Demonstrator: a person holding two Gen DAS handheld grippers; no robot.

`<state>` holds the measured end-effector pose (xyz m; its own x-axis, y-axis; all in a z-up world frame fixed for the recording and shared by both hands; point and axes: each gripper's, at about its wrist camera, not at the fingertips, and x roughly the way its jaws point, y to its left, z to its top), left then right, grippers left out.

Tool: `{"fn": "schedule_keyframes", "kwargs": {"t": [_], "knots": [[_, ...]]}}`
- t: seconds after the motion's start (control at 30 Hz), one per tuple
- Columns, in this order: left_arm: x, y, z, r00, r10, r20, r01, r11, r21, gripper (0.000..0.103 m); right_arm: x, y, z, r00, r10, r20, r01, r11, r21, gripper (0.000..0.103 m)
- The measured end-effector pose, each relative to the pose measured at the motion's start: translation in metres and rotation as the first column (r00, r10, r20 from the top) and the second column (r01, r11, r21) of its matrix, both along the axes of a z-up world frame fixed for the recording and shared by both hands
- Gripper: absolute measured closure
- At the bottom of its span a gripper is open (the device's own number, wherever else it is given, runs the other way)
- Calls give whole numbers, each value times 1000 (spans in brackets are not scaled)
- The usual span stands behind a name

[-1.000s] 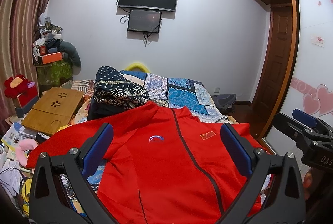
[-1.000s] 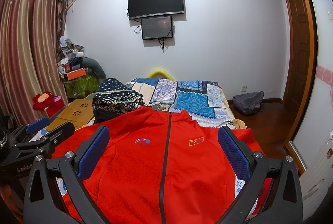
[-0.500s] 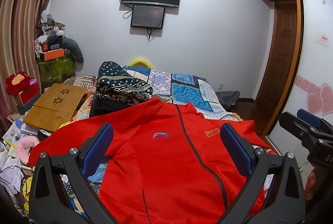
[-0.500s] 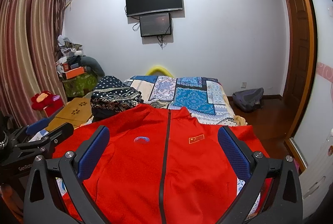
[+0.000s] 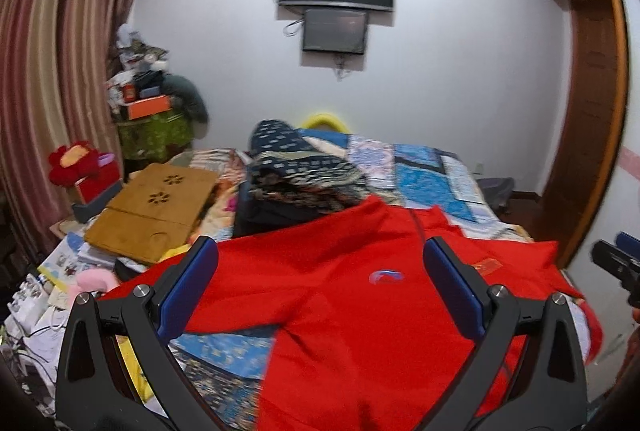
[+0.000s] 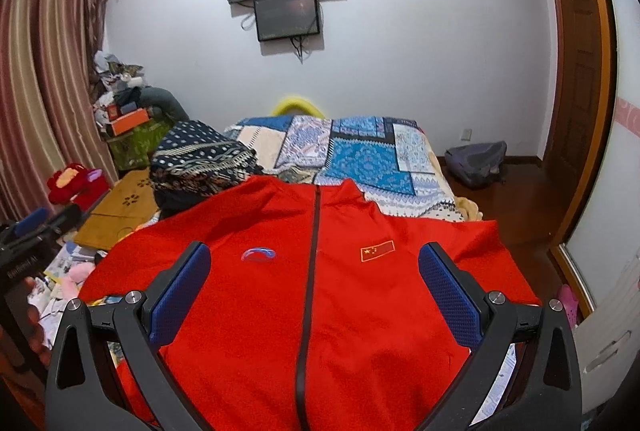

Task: Fold large clothes

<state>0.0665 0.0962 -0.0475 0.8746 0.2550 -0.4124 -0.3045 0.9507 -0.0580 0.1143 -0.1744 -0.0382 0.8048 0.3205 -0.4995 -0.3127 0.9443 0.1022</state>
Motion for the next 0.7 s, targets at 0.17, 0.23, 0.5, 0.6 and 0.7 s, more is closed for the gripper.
{"fn": "schedule_keyframes", "kwargs": {"t": [0.17,0.23,0.5,0.6,0.7], "knots": [[21,56,-28,991,105,-79,-108,993,-41,0,23,2,-15,998,-27,-65,26,1000,-16,0],[29,84,-45,980,153,-130,-164,984,-77,0,35,2,-25,993,-39,-108,38,999,-20,0],[39,209,-153,889,276,-364,-413,827,-381,2,63,2,-50,968,-64,-243,58,998,-29,0],[36,236,-190,854,282,-437,-477,758,-444,17,72,2,-57,960,-66,-270,60,998,-32,0],[33,252,-220,838,274,-472,-511,698,-502,19,82,4,-62,953,-65,-295,56,998,-39,0]]}}
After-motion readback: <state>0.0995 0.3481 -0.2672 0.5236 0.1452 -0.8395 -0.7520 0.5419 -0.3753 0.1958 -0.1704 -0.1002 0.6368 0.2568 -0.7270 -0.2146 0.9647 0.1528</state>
